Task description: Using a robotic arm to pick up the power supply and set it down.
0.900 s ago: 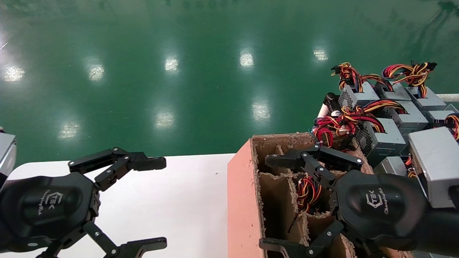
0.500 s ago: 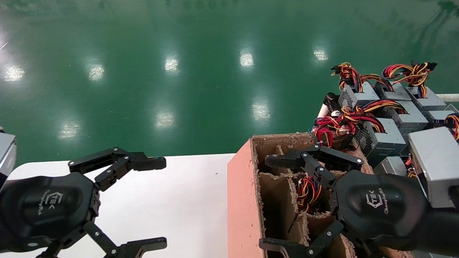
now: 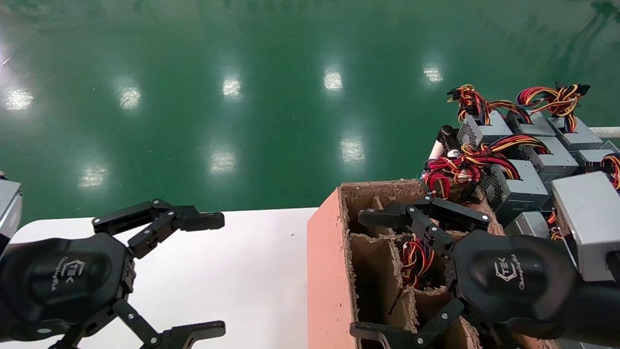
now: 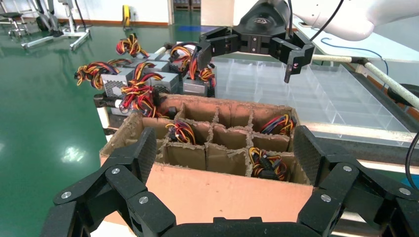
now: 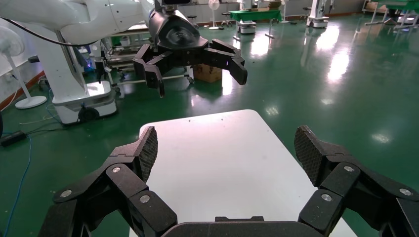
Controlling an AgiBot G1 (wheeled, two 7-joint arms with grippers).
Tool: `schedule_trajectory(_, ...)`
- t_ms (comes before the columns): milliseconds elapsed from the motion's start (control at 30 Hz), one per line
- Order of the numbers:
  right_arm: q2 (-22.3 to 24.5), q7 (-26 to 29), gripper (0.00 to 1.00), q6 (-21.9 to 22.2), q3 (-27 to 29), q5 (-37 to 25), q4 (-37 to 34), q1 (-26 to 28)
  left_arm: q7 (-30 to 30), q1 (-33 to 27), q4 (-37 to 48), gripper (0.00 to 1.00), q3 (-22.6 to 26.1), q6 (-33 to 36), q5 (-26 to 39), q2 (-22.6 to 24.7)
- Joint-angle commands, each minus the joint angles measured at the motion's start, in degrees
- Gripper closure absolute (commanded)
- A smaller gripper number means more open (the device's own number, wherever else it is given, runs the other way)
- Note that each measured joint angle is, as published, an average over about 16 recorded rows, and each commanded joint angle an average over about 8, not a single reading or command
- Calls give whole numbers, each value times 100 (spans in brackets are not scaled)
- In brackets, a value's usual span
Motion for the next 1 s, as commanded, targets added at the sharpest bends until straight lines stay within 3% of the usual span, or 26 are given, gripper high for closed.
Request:
schedule_trajectory(33,0,0,0,1,0,-1,0,0,0,0,0,20,0,0,0,0)
schedule_trajectory(233,18,-18,0,6,21,6,-6,12,0,0,0,95,0,0,0,0)
schedule_trajectory(267,35,-33,0,14,37,7,-8,19,0,0,1,100,0,0,0,0)
schedule_trajectory(467,295,-67,0,220,152,-132,-21,11,1,-1,2,100,1,1,0,0)
schedule_trajectory(833,780,417,2,1313,-138,-1478,64,-240,1,-2,3,100,2,1,0,0)
schedule_trajectory(900,756,533,19,1432,-234,-1671,36,-269,1,-2,3,100,2,1,0,0)
schedule_trajectory(1000,668,647,56,1597,-357,-1921,-68,-278,2,-2,3,100,2,1,-1,0)
